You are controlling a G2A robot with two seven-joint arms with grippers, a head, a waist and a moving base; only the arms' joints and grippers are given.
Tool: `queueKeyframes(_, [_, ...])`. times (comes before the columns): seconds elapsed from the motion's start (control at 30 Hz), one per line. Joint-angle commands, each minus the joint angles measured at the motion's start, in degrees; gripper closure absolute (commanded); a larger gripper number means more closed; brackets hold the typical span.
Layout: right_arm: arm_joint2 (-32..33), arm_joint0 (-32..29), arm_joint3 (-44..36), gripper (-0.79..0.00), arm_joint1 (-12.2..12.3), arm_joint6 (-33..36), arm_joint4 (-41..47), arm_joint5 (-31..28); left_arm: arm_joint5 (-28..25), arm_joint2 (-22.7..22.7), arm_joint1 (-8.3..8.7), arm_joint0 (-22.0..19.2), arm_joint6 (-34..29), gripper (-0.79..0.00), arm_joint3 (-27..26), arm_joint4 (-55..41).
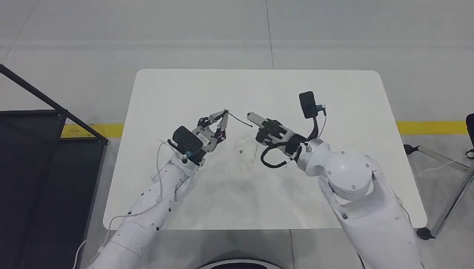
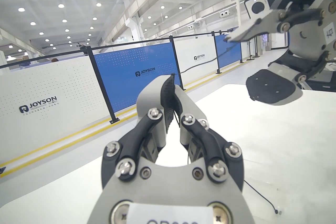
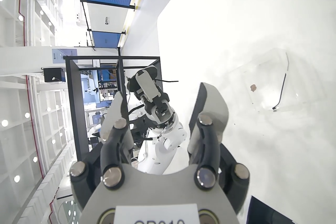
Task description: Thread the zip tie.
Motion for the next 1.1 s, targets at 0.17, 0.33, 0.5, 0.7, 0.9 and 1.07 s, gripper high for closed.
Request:
queueKeyframes(0.17, [3.48, -5.59, -4.05, -0.782, 0.41, -0.30, 3.68, -6.82, 1.37, 1.12, -0.55, 0.14, 0.25, 0.000, -0.03, -0.66])
queueKeyframes(0.33, [3.80, -6.36, -4.36, -0.785, 0.42, -0.96, 3.91, -7.66, 1.77, 1.42, -0.69, 0.12, 0.42, 0.000, 0.05, -0.73])
queueKeyframes(0.5, [3.80, -6.36, -4.36, -0.785, 0.42, -0.96, 3.91, -7.66, 1.77, 1.42, -0.69, 0.12, 0.42, 0.000, 0.05, -0.73])
queueKeyframes(0.7, [2.95, -6.87, -4.04, -0.175, 0.35, -2.23, 2.79, -9.39, 2.85, 1.31, -0.78, 0.94, -1.77, 0.000, -1.48, -1.32])
queueKeyframes(0.9, [-0.28, -4.72, -1.80, 0.000, -0.27, -5.18, 0.90, -9.70, 2.83, 1.22, -0.85, 1.86, -2.95, 0.000, -3.05, -1.21])
queueKeyframes(1.07, [-1.90, -3.35, -0.52, 0.000, -0.63, -5.87, 0.05, -10.09, 2.36, 1.26, -0.95, 1.72, -3.14, 0.000, -3.03, -1.05])
